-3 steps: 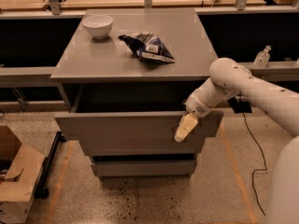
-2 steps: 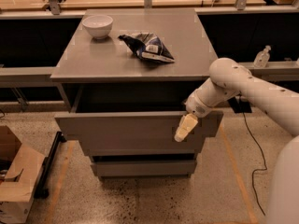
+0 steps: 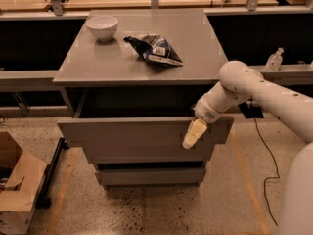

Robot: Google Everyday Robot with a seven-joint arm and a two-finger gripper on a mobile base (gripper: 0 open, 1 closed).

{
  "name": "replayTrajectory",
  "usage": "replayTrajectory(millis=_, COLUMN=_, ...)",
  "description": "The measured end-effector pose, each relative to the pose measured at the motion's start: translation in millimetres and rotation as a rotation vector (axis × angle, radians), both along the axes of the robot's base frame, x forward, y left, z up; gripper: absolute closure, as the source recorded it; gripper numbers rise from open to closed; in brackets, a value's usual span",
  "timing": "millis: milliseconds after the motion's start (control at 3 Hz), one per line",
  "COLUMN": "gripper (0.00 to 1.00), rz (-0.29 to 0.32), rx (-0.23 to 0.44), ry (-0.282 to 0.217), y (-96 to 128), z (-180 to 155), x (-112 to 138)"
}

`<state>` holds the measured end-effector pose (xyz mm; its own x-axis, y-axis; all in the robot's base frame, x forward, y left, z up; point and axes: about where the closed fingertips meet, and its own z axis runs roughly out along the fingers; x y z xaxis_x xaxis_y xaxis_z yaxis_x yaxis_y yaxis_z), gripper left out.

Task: Open top drawer

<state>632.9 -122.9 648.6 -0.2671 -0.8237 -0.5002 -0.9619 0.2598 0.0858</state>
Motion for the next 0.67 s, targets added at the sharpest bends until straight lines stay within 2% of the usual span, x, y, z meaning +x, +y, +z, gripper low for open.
replayTrajectory(millis=667, gripper=0.00, rz=0.000, rx=0.000, ry=0.000, y=0.0, z=0.5, x=0.0)
